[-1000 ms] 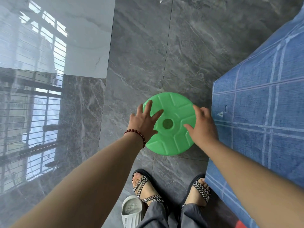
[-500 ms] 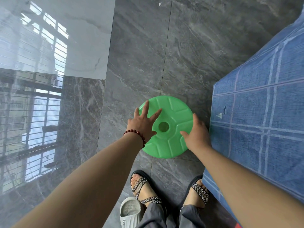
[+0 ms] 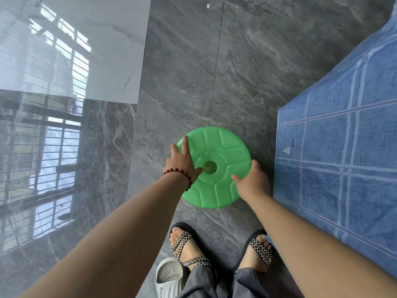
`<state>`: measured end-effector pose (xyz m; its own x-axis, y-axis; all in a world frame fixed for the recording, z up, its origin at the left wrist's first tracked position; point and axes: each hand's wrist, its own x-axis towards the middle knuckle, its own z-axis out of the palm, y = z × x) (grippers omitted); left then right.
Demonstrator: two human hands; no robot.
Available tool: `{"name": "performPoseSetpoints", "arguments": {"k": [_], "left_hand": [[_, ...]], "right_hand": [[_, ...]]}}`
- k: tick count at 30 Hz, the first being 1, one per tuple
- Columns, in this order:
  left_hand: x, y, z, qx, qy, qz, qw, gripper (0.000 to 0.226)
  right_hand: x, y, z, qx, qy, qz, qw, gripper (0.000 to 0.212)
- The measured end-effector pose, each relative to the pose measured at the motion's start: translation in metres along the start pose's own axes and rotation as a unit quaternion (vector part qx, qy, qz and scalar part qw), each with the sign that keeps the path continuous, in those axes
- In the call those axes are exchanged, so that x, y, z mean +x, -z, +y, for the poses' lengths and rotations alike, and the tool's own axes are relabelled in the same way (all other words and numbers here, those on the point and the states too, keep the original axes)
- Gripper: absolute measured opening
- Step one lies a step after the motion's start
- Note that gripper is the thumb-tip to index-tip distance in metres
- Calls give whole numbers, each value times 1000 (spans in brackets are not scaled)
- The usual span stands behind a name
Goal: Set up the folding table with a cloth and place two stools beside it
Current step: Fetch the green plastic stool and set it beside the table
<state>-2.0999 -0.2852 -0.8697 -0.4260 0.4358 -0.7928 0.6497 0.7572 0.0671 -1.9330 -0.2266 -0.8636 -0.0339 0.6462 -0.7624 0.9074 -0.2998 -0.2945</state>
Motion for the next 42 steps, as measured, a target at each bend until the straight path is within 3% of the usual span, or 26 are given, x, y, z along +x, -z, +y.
{"name": "performPoseSetpoints", "arguments": {"k": [6, 19, 30, 42], "left_hand": [[6, 5, -10, -6, -6, 28, 1000, 105], [-33, 36, -6, 37, -82, 38, 995, 92], [-137, 91, 11, -10, -97, 98, 990, 80], [-244, 63, 31, -73, -135, 136, 979, 72]], "right_hand": [[-7, -8, -5, 11, -9, -36, 999, 51], [-34, 18, -18, 18, 71, -30, 997, 77], [-107, 80, -41, 34, 162, -37, 985, 69], [-187, 111, -12, 2, 238, -37, 971, 53]]}}
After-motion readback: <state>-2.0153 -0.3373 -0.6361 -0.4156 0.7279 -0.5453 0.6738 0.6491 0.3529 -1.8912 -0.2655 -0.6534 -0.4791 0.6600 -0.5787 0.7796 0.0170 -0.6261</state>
